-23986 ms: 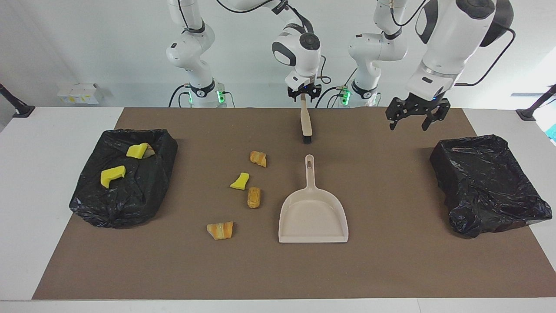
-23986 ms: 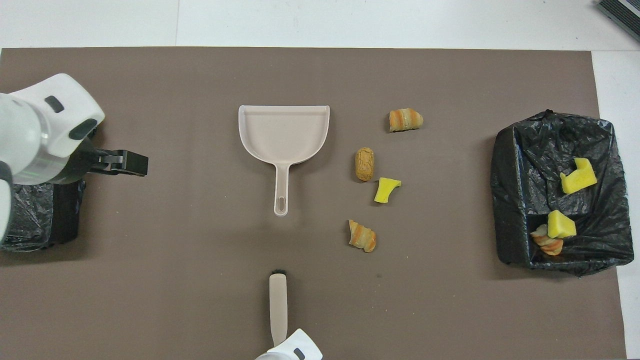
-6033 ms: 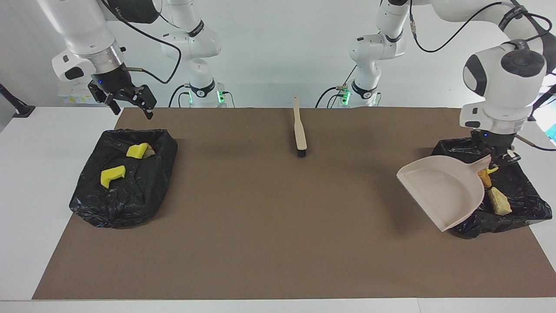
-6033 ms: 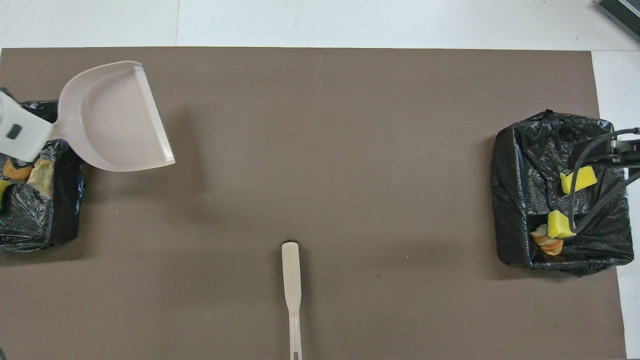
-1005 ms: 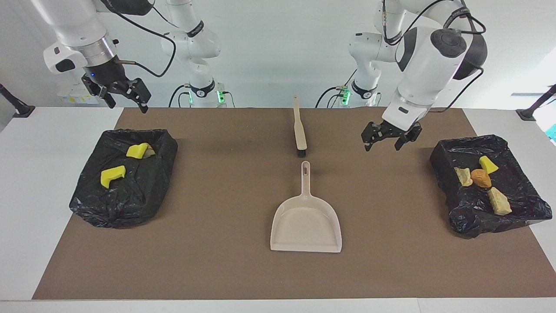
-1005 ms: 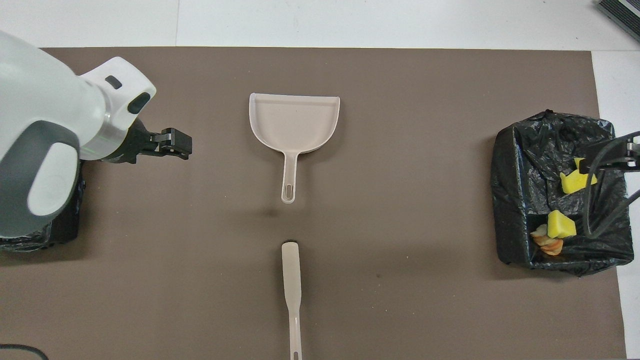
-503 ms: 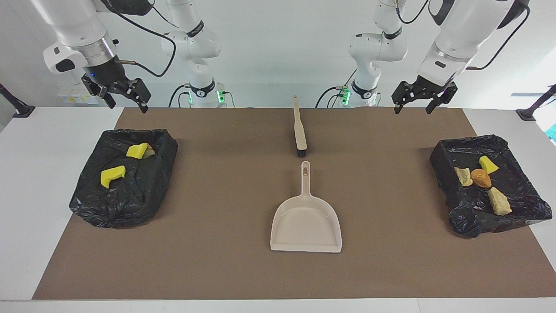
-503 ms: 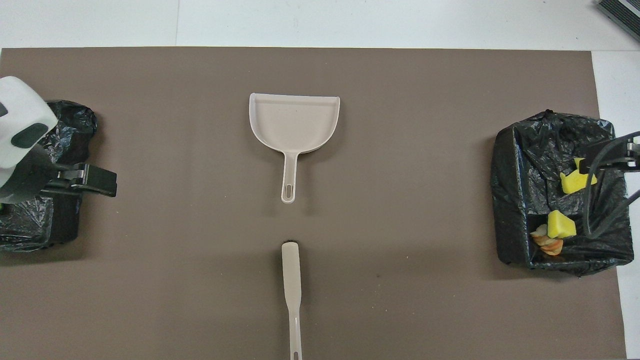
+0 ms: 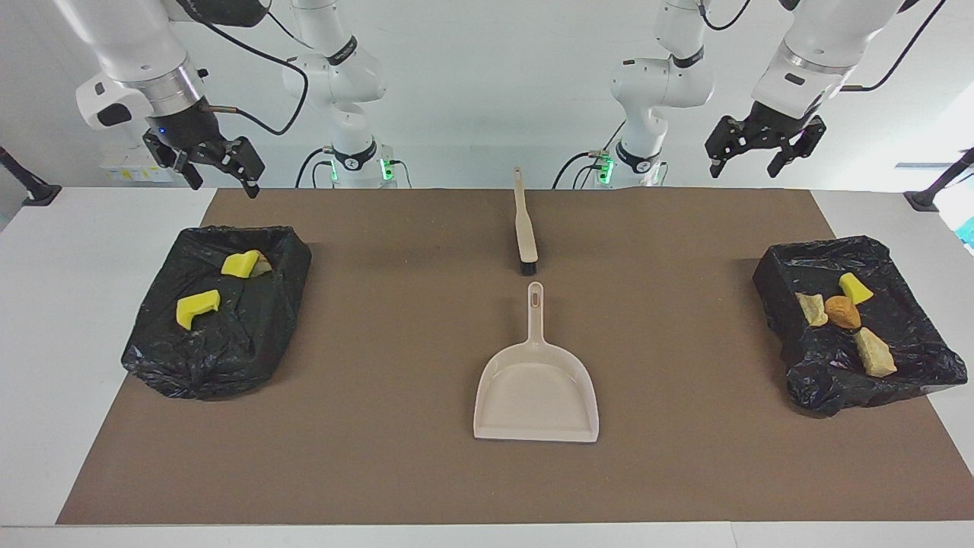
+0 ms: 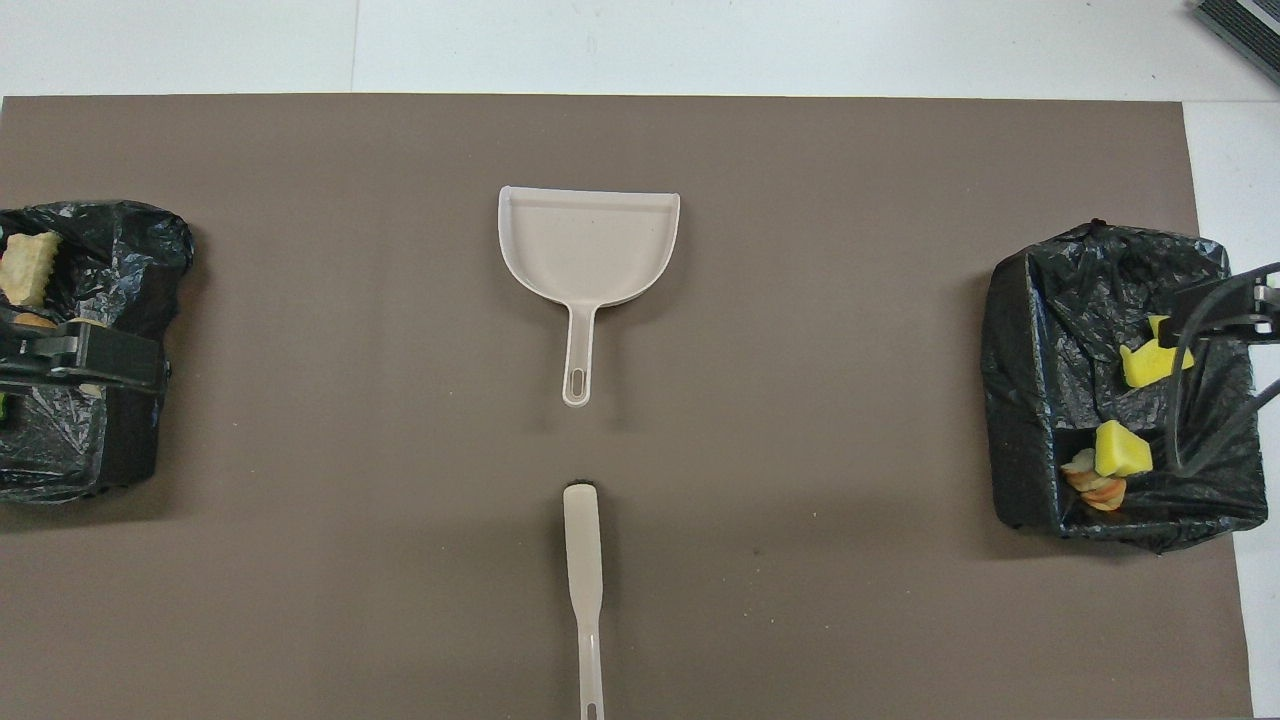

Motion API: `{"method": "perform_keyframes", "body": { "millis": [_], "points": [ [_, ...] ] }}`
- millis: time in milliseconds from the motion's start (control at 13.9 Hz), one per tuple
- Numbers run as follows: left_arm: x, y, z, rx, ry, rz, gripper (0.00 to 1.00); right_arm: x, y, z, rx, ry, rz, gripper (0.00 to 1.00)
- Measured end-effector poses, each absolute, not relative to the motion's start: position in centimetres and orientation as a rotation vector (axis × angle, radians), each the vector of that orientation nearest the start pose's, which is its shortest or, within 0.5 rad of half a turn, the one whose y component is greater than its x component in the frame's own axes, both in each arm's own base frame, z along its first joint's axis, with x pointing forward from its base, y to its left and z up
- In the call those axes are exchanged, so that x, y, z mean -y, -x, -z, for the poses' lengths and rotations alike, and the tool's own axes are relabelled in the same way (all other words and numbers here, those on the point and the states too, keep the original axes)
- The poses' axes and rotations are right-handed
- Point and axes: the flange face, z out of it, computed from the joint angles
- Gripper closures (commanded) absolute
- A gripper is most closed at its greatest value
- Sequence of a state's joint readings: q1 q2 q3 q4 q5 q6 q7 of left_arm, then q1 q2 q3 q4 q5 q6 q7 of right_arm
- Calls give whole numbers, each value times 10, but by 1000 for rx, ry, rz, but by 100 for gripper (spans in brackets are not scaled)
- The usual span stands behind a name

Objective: Sweep and dump trash in bin

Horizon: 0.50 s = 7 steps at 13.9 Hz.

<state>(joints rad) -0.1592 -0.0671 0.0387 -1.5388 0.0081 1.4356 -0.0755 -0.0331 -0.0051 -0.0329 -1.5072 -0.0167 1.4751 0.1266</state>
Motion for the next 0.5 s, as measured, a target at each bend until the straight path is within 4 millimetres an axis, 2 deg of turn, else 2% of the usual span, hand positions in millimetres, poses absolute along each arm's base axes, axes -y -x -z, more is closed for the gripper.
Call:
{"method": "perform_keyframes", "body": {
  "millis": [503],
  "points": [
    [56,-538,-670,-75,3131,-19,0,38,-542,-649,-306,3144,-42,0]
  ]
}}
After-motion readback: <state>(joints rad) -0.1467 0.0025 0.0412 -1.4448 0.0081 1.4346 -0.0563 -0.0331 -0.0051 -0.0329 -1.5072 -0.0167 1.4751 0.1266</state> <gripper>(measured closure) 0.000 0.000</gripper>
